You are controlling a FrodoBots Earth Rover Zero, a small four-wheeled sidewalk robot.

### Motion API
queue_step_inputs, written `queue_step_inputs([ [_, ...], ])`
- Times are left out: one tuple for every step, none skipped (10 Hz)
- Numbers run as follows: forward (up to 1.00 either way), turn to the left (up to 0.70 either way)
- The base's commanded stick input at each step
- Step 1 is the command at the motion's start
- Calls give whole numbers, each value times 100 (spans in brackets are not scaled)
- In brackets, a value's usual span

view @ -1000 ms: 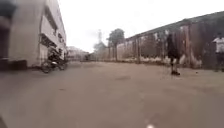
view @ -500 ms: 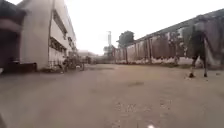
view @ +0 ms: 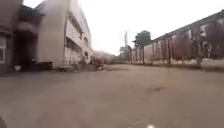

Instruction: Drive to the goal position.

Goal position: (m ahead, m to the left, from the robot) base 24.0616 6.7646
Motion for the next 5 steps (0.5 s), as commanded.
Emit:
queue_step_inputs([
  [70, 6],
  [70, 10],
  [70, 5],
  [70, 3],
  [70, 6],
])
